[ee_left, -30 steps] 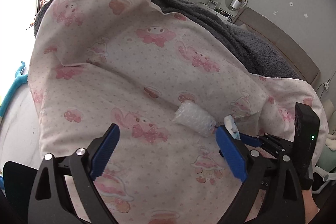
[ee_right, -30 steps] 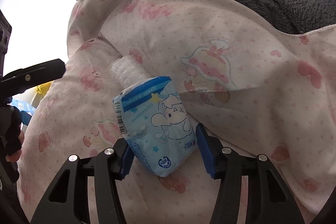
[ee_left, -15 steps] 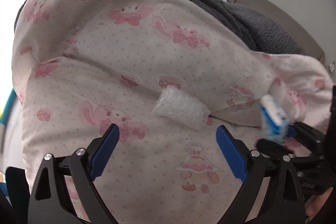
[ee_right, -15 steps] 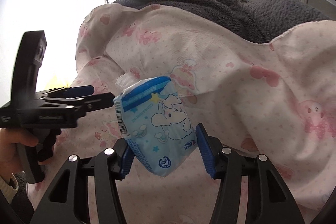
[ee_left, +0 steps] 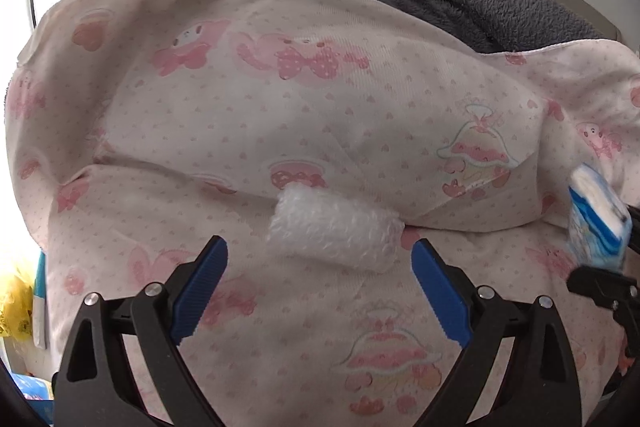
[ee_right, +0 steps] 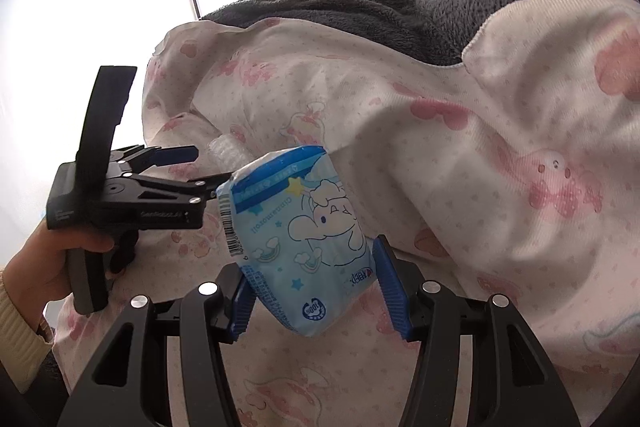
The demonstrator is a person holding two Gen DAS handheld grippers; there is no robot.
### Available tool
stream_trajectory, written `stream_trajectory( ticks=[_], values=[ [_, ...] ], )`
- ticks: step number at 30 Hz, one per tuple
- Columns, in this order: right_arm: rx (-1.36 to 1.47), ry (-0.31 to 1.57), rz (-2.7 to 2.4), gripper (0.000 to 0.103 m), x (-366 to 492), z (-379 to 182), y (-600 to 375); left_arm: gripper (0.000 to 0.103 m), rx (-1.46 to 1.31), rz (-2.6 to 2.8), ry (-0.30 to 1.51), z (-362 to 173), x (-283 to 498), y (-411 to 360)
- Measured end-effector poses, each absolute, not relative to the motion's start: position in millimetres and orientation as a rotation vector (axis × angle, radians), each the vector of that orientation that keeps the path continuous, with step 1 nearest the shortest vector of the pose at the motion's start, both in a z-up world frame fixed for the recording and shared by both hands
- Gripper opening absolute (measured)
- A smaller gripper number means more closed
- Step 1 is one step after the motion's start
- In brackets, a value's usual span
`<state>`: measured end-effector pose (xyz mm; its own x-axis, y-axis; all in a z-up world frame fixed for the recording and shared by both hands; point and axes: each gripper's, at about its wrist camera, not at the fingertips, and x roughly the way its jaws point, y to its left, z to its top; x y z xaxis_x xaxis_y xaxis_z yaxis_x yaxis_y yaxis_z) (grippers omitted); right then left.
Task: Collect trash
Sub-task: 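Grasp the blue diaper pack with the right gripper while the left gripper grasps the bubble wrap roll, then carry the diaper pack and bubble wrap from the duvet over the black bin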
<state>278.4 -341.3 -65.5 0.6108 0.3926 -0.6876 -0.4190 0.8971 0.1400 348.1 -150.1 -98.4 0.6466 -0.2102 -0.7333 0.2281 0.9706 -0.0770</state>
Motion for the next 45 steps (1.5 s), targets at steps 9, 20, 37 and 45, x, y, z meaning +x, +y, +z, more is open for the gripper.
stream_trajectory(
  ticks=[9, 20, 37, 45],
  values=[
    [-0.04, 0.791, 0.483, 0.055, 271.3, -69.7, -335.8, 0.068, 0.034, -0.272, 0.834, -104.3, 355.0, -156.7],
    [0.032, 0.806, 0.468, 0.055, 273.1, -60.1, -310.4, 0.068, -0.014, -0.259, 0.699, -77.0, 306.7, -123.6],
    [0.088, 0.826, 0.483, 0.055, 267.9, -55.4, -227.2, 0.068, -0.063, -0.153, 0.707, -47.8, 241.8, -45.6],
    [0.092, 0.811, 0.54, 0.055, 259.4, -53.5, -173.9, 0.068, -0.06, -0.096, 0.742, -60.1, 218.6, 10.3]
  ],
)
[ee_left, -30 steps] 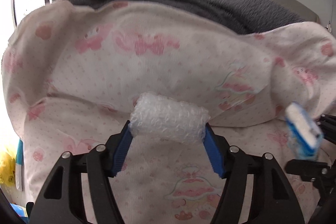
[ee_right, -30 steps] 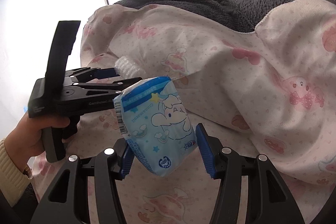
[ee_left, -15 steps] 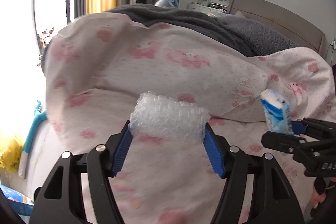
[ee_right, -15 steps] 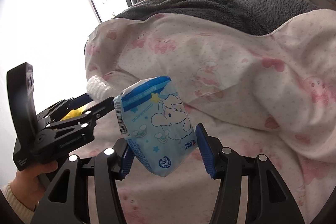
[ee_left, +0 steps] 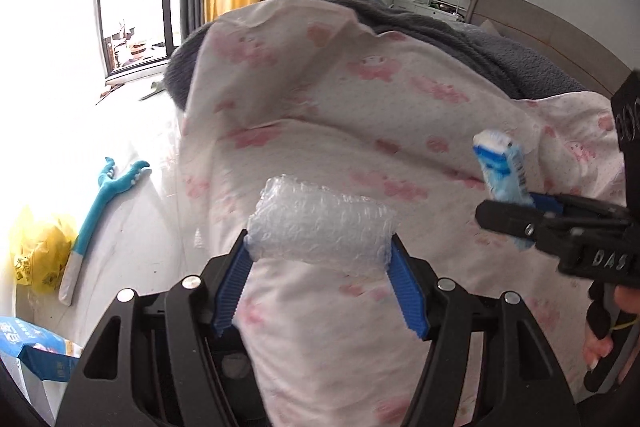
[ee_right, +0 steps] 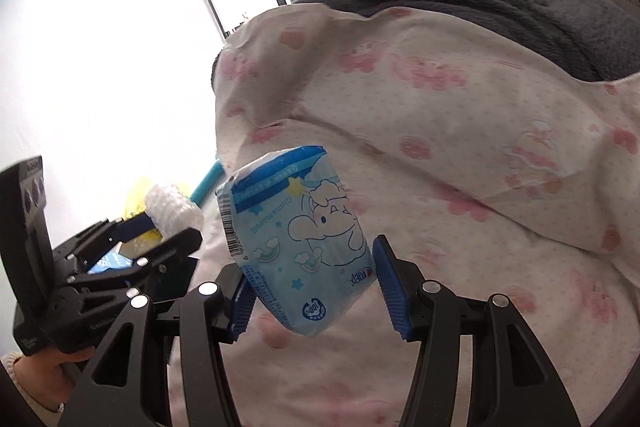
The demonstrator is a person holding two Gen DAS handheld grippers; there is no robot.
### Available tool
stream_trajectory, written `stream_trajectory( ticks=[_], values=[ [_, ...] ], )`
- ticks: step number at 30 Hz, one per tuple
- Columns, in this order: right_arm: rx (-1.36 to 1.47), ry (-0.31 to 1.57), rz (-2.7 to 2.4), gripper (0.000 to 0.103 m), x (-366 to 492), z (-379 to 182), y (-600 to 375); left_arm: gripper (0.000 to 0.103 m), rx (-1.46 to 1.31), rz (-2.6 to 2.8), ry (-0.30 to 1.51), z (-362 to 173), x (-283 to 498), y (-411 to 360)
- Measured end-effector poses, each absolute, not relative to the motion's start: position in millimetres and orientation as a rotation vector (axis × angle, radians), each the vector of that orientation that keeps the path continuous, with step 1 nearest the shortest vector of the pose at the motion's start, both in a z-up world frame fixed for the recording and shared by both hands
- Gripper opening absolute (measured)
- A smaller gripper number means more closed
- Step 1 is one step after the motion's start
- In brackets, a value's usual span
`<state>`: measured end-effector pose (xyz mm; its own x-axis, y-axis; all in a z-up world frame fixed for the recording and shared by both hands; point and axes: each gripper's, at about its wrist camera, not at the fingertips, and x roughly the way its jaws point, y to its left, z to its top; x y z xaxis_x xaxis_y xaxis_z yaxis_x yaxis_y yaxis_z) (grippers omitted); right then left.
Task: Collect trash
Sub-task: 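Carry the diaper pack and bubble wrap from the duvet over the black bin, then open the left gripper over the bin to drop the bubble wrap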
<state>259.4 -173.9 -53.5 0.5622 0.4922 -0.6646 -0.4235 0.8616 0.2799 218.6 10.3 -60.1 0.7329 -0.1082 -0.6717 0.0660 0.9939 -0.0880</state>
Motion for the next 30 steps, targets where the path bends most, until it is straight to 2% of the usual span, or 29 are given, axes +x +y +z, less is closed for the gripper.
stream_trajectory(
  ticks=[10, 24, 27, 30],
  values=[
    [0.096, 0.802, 0.636, 0.055, 224.9, -46.8, -100.1, 0.069, 0.009, -0.037, 0.85, -98.6, 195.6, 71.1],
    [-0.017, 0.847, 0.789, 0.055, 201.7, -60.9, 11.5, 0.07, -0.211, 0.059, 1.11, -163.8, 176.4, 183.3],
    [-0.036, 0.858, 0.804, 0.055, 199.5, -64.8, 29.2, 0.075, -0.249, 0.067, 1.146, -173.9, 170.6, 196.5],
    [-0.051, 0.877, 0.812, 0.055, 203.1, -69.9, 45.6, 0.087, -0.27, 0.066, 1.152, -175.1, 163.8, 206.3]
  ],
)
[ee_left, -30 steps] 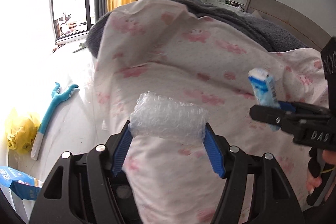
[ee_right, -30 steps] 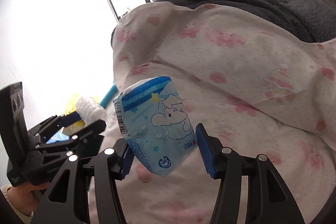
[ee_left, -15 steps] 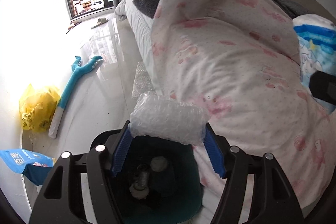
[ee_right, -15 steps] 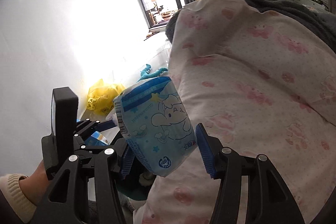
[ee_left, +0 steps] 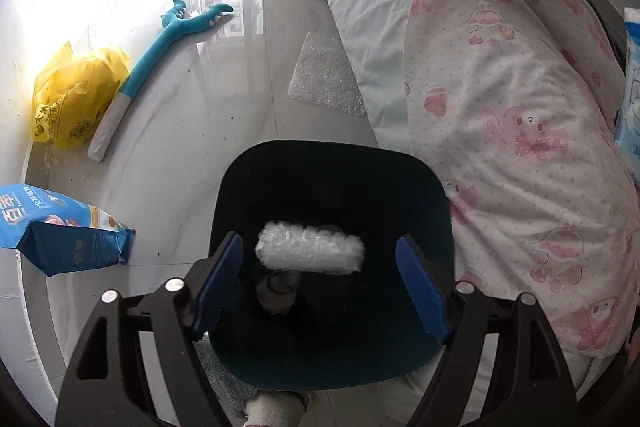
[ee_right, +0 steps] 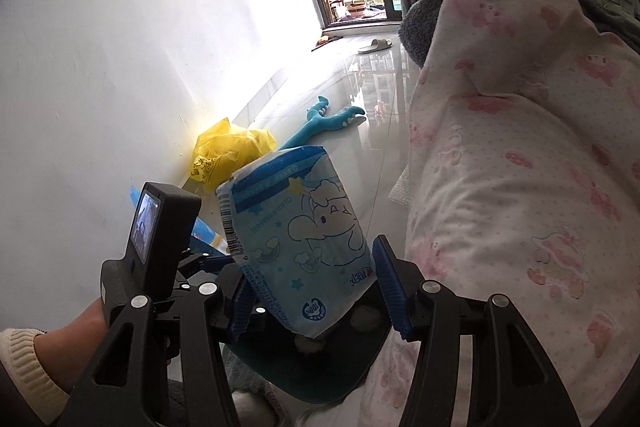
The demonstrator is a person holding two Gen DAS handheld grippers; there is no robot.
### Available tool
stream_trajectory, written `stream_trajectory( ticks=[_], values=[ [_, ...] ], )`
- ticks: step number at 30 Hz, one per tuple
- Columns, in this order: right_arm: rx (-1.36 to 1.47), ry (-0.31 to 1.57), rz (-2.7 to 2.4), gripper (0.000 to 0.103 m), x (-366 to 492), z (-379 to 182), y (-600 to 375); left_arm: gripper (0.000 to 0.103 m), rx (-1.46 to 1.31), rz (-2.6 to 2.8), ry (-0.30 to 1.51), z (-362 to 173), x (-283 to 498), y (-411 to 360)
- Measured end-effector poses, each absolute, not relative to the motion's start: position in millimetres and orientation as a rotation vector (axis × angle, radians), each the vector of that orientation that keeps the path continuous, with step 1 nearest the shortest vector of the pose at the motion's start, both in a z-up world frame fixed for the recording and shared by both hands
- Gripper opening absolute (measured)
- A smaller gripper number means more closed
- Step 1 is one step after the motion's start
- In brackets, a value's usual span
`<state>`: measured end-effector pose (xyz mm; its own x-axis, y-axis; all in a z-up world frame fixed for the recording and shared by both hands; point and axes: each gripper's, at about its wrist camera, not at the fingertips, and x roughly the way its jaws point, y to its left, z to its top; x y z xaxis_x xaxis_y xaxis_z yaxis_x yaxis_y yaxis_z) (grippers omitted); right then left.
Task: Collect trash
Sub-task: 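Open the left gripper over the bin to drop the bubble wrap, then open the right gripper over the bin to drop the diaper pack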
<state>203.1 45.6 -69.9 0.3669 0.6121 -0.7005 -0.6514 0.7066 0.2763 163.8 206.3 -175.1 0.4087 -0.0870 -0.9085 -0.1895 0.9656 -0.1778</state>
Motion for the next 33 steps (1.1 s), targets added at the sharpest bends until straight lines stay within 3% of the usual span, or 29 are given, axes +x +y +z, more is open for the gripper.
stream_trajectory(
  ticks=[17, 33],
  values=[
    [-0.106, 1.059, 0.802, 0.055, 218.2, -130.5, 108.9, 0.092, -0.259, 0.156, 0.9, -114.6, 120.6, 265.0],
    [-0.264, 1.223, 0.788, 0.056, 196.4, -196.4, 146.2, 0.095, -0.091, 0.191, 0.624, -35.3, 94.0, 239.4]
  ],
)
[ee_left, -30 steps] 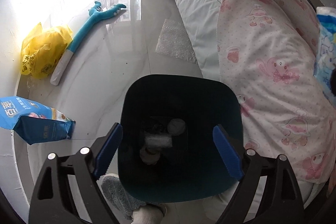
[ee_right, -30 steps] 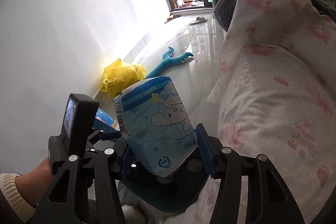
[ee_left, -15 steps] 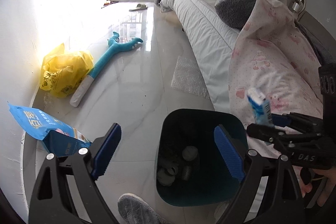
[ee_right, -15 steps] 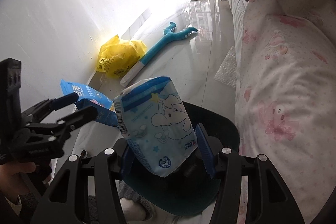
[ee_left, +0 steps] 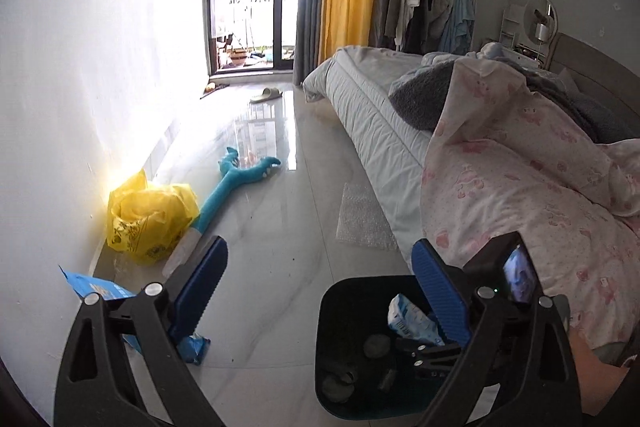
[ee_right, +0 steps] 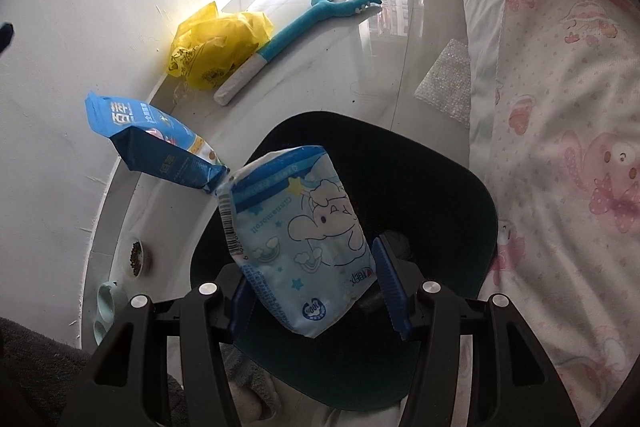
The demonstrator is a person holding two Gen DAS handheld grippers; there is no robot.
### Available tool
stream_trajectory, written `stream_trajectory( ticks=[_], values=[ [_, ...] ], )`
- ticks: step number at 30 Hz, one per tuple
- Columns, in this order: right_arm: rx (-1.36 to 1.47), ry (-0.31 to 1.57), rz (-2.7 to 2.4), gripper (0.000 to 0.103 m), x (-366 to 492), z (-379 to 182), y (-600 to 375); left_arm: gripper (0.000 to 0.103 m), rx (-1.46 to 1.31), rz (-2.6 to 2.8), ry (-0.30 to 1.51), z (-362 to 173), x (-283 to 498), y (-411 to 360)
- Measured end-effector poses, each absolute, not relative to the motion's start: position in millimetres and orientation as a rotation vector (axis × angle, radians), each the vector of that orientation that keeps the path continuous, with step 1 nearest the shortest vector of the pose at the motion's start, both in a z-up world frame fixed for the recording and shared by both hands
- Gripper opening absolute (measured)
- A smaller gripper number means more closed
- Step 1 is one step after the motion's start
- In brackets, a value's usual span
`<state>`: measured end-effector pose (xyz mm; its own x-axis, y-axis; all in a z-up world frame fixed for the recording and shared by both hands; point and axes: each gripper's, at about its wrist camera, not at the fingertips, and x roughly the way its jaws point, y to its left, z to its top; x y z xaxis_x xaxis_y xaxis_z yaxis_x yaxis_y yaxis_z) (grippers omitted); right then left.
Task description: Collect trash
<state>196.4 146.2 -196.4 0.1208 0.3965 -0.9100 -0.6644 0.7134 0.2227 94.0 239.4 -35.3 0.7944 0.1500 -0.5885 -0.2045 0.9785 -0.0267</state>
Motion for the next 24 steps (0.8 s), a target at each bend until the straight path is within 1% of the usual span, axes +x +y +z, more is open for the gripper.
stream_trajectory(
  ticks=[6, 7, 9, 13, 18, 21, 24],
  values=[
    [-0.306, 1.24, 0.788, 0.058, 189.5, -200.9, 143.9, 0.097, -0.043, 0.18, 0.567, -13.5, 89.4, 215.5],
    [-0.307, 1.242, 0.791, 0.064, 189.4, -201.6, 142.4, 0.097, -0.045, 0.178, 0.559, -10.2, 89.7, 212.5],
    [-0.306, 1.247, 0.797, 0.072, 188.3, -201.6, 140.3, 0.098, -0.05, 0.163, 0.546, -2.0, 91.9, 205.0],
    [-0.32, 1.243, 0.808, 0.074, 184.1, -197.5, 134.8, 0.099, -0.071, 0.134, 0.533, 10.8, 95.2, 192.4],
    [-0.306, 1.163, 0.793, 0.079, 180.9, -170.5, 113.8, 0.099, -0.08, 0.13, 0.54, 23.6, 100.7, 177.5],
    [-0.244, 1.104, 0.776, 0.085, 179.0, -148.7, 89.8, 0.099, -0.084, 0.13, 0.525, 31.4, 100.1, 166.8],
    [-0.237, 1.018, 0.738, 0.087, 171.1, -123.9, 66.6, 0.1, -0.074, 0.124, 0.517, 35.2, 96.7, 153.3]
  ],
)
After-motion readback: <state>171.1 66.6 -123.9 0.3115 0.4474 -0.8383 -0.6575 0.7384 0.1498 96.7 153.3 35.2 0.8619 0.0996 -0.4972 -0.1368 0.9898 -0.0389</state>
